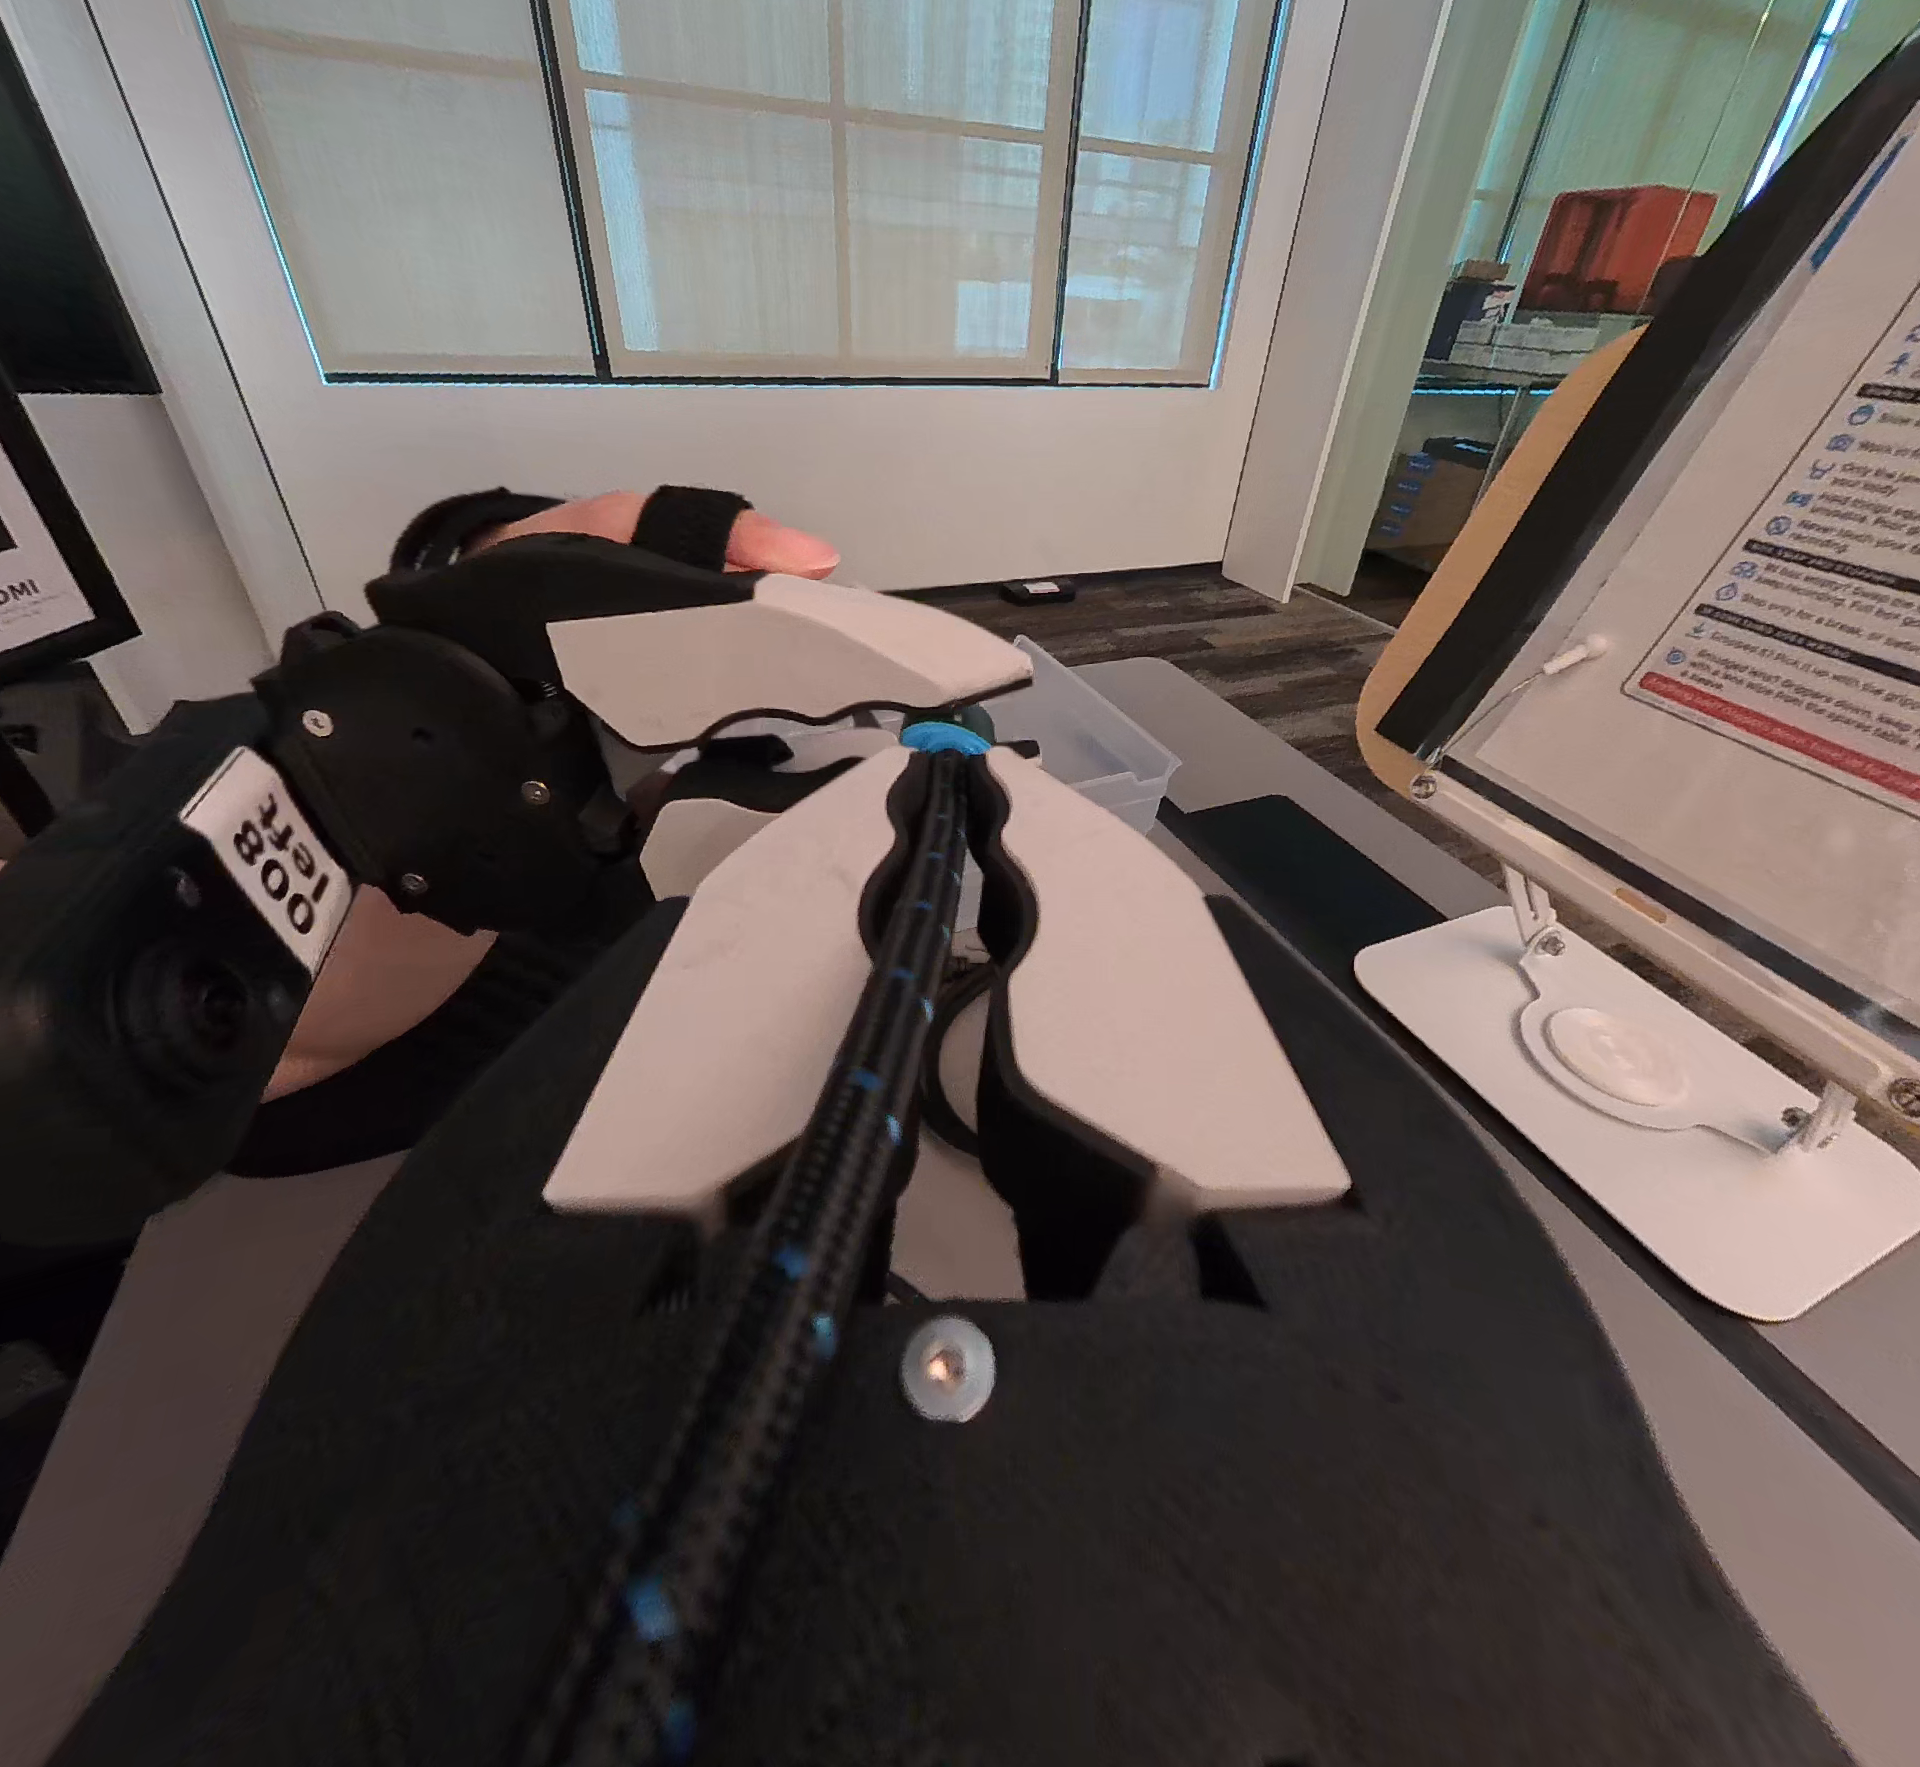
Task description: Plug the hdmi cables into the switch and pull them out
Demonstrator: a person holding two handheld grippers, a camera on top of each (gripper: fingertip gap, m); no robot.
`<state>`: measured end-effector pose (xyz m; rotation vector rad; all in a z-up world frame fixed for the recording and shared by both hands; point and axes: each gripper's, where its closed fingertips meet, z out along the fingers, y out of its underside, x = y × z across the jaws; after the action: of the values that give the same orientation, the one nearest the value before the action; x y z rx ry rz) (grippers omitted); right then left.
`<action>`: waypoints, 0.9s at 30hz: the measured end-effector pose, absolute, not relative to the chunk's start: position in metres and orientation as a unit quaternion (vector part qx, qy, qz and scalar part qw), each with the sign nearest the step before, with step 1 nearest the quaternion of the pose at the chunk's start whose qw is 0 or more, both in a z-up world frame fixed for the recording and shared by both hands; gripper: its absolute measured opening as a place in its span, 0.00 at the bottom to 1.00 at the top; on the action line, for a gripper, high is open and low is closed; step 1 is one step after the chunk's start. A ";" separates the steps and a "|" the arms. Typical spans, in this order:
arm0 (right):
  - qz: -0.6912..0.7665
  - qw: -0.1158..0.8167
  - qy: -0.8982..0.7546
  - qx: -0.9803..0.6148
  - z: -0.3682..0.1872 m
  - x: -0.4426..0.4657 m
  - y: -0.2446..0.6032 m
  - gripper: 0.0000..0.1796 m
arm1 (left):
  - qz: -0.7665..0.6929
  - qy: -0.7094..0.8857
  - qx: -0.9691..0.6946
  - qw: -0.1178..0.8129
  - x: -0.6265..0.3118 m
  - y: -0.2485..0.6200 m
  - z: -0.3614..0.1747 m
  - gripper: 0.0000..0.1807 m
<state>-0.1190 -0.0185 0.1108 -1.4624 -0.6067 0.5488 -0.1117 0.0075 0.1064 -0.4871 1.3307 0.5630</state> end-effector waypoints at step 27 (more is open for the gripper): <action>0.131 0.759 -0.228 -0.595 0.181 -0.010 -0.067 0.04 | 0.012 0.741 -0.472 0.477 -0.091 0.054 -0.036 0.31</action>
<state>-0.0096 -0.0667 0.1814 -1.2967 -0.4976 0.2843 -0.0915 0.0544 -0.0359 -1.1539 1.8092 0.0301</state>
